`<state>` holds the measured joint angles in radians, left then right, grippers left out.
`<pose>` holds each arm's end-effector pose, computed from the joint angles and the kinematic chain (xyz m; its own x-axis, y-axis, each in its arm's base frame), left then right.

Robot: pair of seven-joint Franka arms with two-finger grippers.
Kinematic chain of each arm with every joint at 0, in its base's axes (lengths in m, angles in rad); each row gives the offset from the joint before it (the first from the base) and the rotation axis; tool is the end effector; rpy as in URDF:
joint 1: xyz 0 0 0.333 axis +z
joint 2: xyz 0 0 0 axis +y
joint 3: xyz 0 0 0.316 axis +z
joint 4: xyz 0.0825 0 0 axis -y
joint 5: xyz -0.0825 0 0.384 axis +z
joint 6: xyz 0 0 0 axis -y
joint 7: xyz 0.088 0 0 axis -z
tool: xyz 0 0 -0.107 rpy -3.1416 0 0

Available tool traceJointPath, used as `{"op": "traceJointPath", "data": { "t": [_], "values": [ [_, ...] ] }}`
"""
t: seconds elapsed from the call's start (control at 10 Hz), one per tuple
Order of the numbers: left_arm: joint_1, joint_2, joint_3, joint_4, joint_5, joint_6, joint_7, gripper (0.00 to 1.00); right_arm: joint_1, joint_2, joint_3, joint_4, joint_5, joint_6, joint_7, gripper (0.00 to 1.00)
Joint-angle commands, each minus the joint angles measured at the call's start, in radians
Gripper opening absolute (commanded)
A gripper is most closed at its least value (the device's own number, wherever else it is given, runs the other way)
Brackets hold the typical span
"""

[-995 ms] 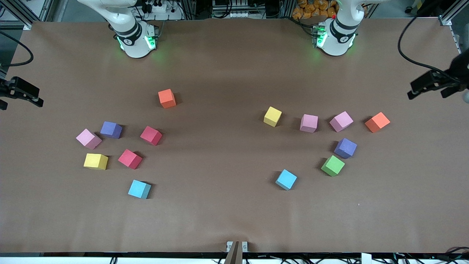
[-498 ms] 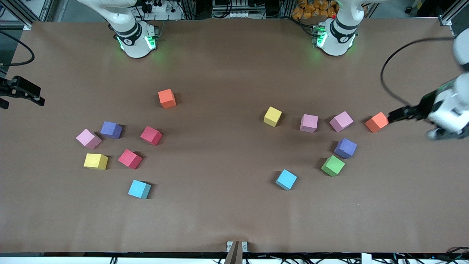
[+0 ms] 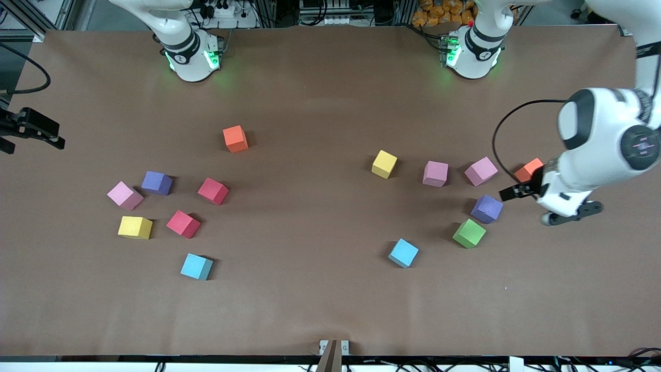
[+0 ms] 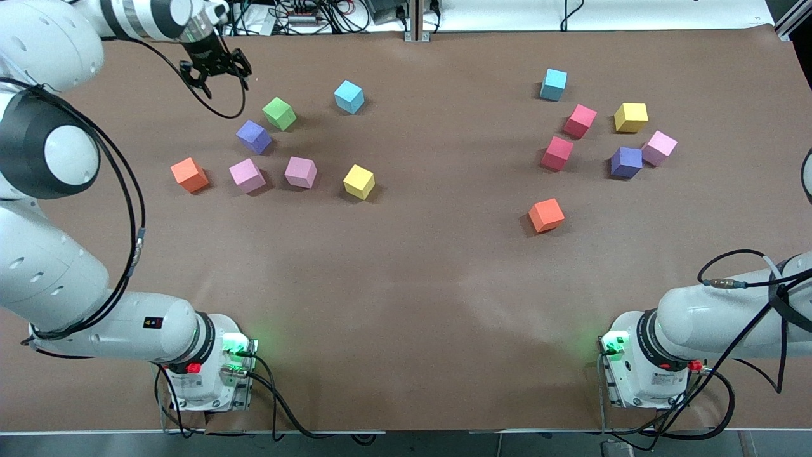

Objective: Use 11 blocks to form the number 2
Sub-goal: 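Reach the left gripper down and grasp the pink cube beside the purple cube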

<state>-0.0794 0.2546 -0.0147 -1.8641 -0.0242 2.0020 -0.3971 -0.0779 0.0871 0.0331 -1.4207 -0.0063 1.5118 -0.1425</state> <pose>0.6024 -0.0579 0.3720 0.9440 0.3086 -0.1169 0.3082 -0.9511 -0.0226 0.5755 -0.0275 0.6405 0.9953 0.0970 0.0035 0.0970 -0.9953 0.0040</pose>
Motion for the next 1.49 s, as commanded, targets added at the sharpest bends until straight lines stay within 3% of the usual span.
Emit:
{"op": "traceJointPath", "data": {
  "t": [0.0,0.3,0.5,0.9,1.09,1.39],
  "values": [
    [-0.008,-0.035,-0.001,-0.143,0.027,0.099,-0.109,1.0,0.03,0.008,0.007,-0.015,0.017,-0.002,-0.002,1.0],
    [-0.003,-0.053,-0.013,-0.361,0.062,0.309,-0.172,1.0,0.043,0.036,0.007,-0.015,0.019,0.013,0.003,1.0],
    [0.003,-0.067,-0.013,-0.441,0.063,0.406,-0.236,1.0,0.043,0.04,0.008,-0.05,0.022,0.068,0.0,1.0],
    [0.004,-0.052,-0.013,-0.506,0.063,0.443,-0.295,1.0,0.062,0.072,0.008,-0.246,0.106,0.322,-0.009,1.0],
    [0.007,-0.04,-0.013,-0.533,0.063,0.478,-0.295,1.0,0.079,0.152,0.008,-0.259,0.108,0.388,-0.09,1.0],
    [0.007,0.011,-0.013,-0.535,0.064,0.501,-0.295,1.0,0.112,0.194,0.007,-0.288,0.106,0.423,-0.129,1.0]
  ]
}}
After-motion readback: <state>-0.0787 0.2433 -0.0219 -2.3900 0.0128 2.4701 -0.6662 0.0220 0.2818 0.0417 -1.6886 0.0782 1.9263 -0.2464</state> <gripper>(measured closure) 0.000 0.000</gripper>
